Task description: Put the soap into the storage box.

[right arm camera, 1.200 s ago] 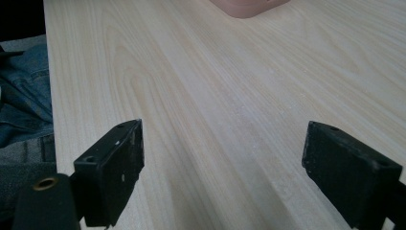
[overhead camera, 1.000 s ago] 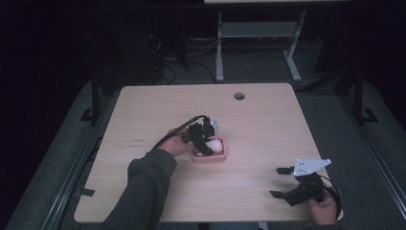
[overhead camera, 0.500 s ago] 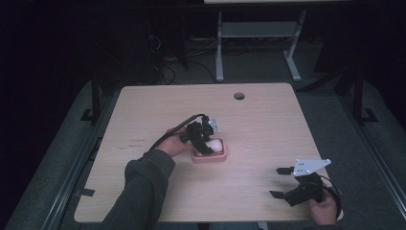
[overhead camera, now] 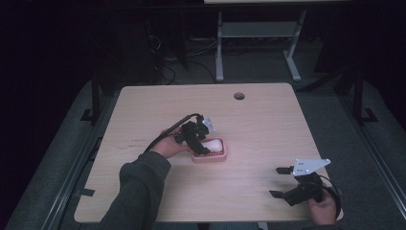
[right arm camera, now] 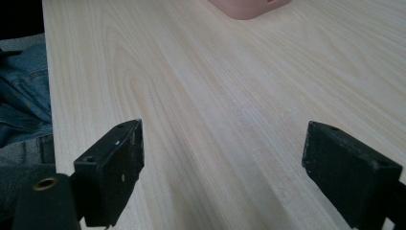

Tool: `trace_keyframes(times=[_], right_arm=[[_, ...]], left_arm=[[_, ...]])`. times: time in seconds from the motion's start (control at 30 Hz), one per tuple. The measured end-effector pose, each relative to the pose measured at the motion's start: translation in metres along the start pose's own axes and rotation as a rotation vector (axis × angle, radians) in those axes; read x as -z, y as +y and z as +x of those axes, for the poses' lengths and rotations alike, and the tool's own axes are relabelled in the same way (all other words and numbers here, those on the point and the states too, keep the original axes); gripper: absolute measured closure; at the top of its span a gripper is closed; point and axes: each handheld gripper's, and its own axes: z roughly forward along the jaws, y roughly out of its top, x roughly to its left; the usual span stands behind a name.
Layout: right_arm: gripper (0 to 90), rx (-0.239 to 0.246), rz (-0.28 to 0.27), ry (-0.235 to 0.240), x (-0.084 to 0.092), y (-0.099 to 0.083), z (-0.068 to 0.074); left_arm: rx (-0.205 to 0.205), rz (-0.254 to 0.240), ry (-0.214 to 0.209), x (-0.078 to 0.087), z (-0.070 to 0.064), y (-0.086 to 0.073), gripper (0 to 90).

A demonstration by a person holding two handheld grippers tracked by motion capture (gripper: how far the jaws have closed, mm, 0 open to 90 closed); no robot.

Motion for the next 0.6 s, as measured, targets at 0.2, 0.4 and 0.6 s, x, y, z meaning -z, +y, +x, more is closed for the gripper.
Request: trace_keyframes(times=[0.2, 0.4, 0.6], right_arm=[[14.1, 0.002, -0.001, -0.001, -0.001, 0.0, -0.001], [14.1, 0.003, 0.001, -0.001, -0.001, 0.001, 0.0], [14.1, 0.003, 0.006, -0.004, -0.002, 0.001, 0.0]], left_arm=[[0.012, -0.004, 0.0, 0.004, 0.0, -0.005, 36.0], [0.014, -0.01, 0.006, 0.006, -0.003, -0.008, 34.5], [0.026, -0.028, 0.003, 0.007, -0.005, -0.016, 33.7]])
